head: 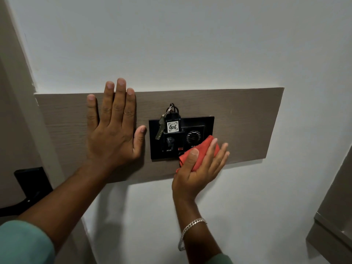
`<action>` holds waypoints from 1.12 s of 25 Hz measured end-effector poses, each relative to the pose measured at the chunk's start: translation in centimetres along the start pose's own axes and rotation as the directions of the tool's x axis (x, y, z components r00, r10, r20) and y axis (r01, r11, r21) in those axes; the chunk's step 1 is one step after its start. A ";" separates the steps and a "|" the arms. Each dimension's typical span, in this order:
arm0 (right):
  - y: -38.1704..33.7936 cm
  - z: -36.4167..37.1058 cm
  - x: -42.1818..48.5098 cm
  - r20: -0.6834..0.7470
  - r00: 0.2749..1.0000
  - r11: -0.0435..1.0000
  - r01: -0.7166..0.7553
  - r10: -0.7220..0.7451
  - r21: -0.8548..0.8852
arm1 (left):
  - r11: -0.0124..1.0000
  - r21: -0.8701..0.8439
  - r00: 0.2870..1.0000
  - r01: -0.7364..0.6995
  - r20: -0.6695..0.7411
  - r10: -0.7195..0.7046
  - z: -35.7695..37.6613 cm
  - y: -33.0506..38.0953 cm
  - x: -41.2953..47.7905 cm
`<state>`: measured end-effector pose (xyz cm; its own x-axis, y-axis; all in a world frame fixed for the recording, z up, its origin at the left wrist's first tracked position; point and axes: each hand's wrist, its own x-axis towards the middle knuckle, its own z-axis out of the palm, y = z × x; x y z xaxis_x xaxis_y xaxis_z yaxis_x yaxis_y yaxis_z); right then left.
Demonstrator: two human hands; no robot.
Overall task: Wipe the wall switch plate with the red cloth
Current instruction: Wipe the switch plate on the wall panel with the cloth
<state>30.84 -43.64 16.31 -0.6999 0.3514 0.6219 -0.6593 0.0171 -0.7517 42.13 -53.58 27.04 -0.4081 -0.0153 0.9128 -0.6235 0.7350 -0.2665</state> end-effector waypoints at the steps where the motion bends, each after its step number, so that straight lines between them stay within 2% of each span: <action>1: -0.3 0.4 -0.9 0.001 0.999 0.999 -0.035 0.035 0.021 | 1.000 -0.001 1.000 0.002 0.002 -0.002 0.0 0.0 0.0; 4: -1.0 1.0 -2.9 0.042 0.996 0.996 -0.075 0.073 0.053 | 1.000 0.006 1.000 0.006 0.001 -0.006 0.1 0.1 0.0; 7: -0.5 0.2 -4.3 0.146 0.984 0.995 0.096 -0.097 0.017 | 1.000 0.006 1.000 0.009 0.004 -0.009 0.2 0.0 0.1; 10: 1.9 -1.2 -2.9 0.218 0.936 0.959 0.283 -0.278 0.009 | 1.000 0.016 1.000 0.010 -0.005 -0.010 0.3 0.0 0.0; 14: 2.1 -2.5 1.0 0.074 0.984 0.981 0.152 -0.162 0.124 | 1.000 0.022 1.000 0.006 -0.009 -0.005 0.4 -0.2 0.0; 15: 1.4 -2.7 1.7 0.044 0.984 0.973 0.163 -0.172 0.163 | 1.000 0.019 1.000 0.009 -0.008 -0.008 0.3 -0.1 0.0; 17: -0.8 -2.6 3.1 0.045 0.954 0.932 0.278 -0.295 0.231 | 1.000 0.009 1.000 0.006 -0.002 -0.006 0.2 -0.1 0.0; 19: -3.2 -1.7 4.4 0.116 0.904 0.900 0.382 -0.411 0.211 | 1.000 0.004 1.000 0.004 0.005 -0.004 0.1 0.0 0.1; 22: -3.8 -1.1 4.8 0.184 0.855 0.874 0.479 -0.485 0.081 | 1.000 0.006 1.000 0.004 0.018 -0.004 0.1 -0.1 0.0; 28: -1.9 -2.4 6.1 0.219 0.792 0.821 0.561 -0.570 0.108 | 1.000 0.012 1.000 0.003 0.021 -0.003 0.1 -0.2 0.1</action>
<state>28.54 -39.27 21.01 -0.2384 0.0635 0.9691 -0.9634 0.1104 -0.2442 42.09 -53.78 27.17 -0.4197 -0.0318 0.9071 -0.6326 0.7269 -0.2672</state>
